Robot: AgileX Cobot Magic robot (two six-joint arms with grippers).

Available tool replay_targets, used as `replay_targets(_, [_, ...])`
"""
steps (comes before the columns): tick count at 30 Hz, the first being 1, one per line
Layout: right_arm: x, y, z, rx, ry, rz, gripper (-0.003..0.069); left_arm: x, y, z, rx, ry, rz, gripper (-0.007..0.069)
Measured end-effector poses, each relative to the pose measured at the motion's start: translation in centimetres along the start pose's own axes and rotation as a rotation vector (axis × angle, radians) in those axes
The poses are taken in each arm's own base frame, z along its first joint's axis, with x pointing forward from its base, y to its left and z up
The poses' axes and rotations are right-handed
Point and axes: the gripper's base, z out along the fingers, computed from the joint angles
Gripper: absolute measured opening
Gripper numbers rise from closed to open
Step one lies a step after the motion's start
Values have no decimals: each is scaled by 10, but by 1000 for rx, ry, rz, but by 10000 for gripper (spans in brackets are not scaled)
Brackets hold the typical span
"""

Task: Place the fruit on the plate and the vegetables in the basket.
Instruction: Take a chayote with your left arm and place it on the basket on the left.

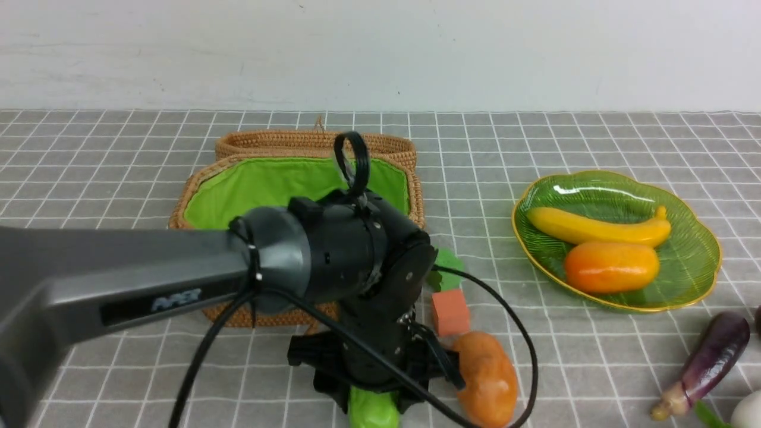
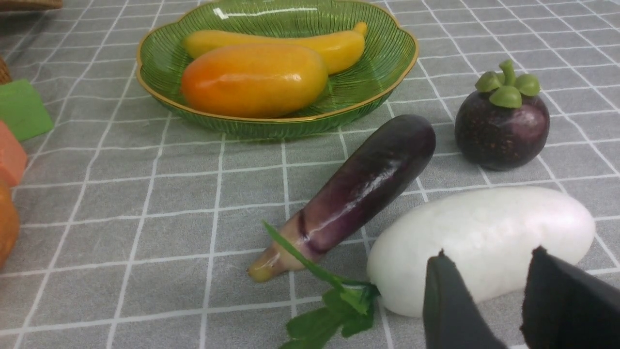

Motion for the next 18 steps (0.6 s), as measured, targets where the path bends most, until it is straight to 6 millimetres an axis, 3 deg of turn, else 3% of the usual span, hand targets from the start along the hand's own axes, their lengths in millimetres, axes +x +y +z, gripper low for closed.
replay_targets(6, [0, 0, 0, 0, 0, 0, 241, 7, 9, -69, 102, -78, 6, 451])
replay_targets(7, [0, 0, 0, 0, 0, 0, 241, 8, 9, -72, 107, -83, 7, 451])
replay_targets(10, [0, 0, 0, 0, 0, 0, 241, 15, 23, -122, 176, -180, 2, 451])
replay_targets(13, [0, 0, 0, 0, 0, 0, 241, 16, 44, -155, 210, -273, -32, 451])
replay_targets(15, [0, 0, 0, 0, 0, 0, 241, 8, 64, -168, 211, -328, -88, 451])
replay_targets(18, [0, 0, 0, 0, 0, 0, 241, -7, 90, -172, 204, -376, -209, 451])
